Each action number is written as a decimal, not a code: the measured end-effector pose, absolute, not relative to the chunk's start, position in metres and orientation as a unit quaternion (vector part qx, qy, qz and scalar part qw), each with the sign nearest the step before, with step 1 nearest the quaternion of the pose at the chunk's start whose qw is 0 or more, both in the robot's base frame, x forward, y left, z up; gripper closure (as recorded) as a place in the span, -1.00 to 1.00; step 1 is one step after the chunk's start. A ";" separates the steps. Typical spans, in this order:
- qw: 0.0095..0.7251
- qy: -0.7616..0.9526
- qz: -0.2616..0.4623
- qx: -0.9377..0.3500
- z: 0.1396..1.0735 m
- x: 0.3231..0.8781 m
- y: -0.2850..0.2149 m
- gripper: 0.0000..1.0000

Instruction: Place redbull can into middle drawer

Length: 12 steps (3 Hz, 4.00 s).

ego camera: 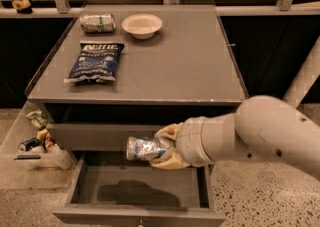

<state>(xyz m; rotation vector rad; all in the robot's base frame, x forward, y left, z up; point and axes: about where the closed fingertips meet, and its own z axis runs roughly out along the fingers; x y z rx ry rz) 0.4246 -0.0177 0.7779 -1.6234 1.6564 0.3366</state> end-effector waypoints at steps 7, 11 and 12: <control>0.349 0.727 0.248 -0.536 0.549 0.392 0.009 1.00; 0.433 0.731 0.298 -0.435 0.505 0.474 -0.042 1.00; 0.411 0.741 0.282 -0.450 0.496 0.477 -0.038 1.00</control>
Offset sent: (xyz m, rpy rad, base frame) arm -0.0014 0.0148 -0.0321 -0.0139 0.0385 -0.0202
